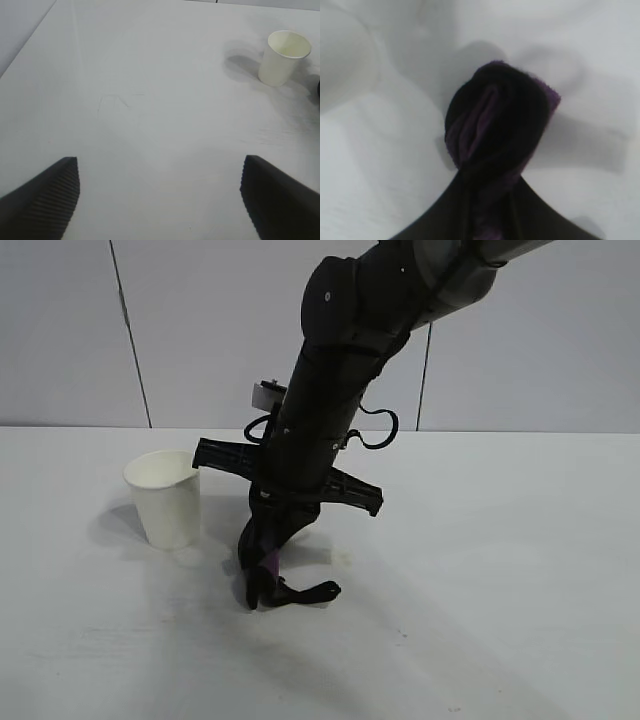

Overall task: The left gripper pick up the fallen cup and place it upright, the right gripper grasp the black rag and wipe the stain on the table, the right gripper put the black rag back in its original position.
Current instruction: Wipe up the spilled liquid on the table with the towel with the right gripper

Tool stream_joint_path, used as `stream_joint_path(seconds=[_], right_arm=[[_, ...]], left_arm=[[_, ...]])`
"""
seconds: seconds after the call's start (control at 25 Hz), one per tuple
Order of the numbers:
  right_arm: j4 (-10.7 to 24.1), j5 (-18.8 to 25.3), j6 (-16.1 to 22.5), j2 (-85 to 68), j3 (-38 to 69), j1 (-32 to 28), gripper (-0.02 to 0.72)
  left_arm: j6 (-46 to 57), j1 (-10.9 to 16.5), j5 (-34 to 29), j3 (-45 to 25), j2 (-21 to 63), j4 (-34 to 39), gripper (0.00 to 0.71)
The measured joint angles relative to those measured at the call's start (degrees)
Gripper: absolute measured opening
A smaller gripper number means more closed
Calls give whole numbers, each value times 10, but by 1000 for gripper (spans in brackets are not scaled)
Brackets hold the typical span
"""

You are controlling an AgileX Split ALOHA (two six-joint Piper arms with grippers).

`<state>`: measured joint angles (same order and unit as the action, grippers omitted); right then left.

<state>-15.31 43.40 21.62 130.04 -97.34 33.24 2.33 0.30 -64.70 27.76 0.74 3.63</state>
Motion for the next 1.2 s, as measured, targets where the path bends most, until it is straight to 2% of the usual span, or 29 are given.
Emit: stream_joint_path(seconds=[0.12, 0.44, 0.68, 0.84, 0.96, 1.08, 1.2], right_arm=[[-6, -11, 0, 7, 0, 0, 79], [-9, -8, 0, 19, 0, 0, 79], [15, 47, -2, 19, -9, -8, 79], [56, 106, -4, 19, -41, -19, 79], [107, 134, -4, 20, -59, -22, 79], [147, 154, -4, 20, -61, -24, 79], [165, 157, -4, 20, -61, -27, 79]], left_arm=[[0, 0, 0, 0, 0, 0, 630], [0, 0, 0, 0, 0, 0, 630], [0, 0, 0, 0, 0, 0, 630], [0, 0, 0, 0, 0, 0, 630], [0, 0, 0, 0, 0, 0, 630], [0, 0, 0, 0, 0, 0, 630], [0, 0, 0, 0, 0, 0, 630]])
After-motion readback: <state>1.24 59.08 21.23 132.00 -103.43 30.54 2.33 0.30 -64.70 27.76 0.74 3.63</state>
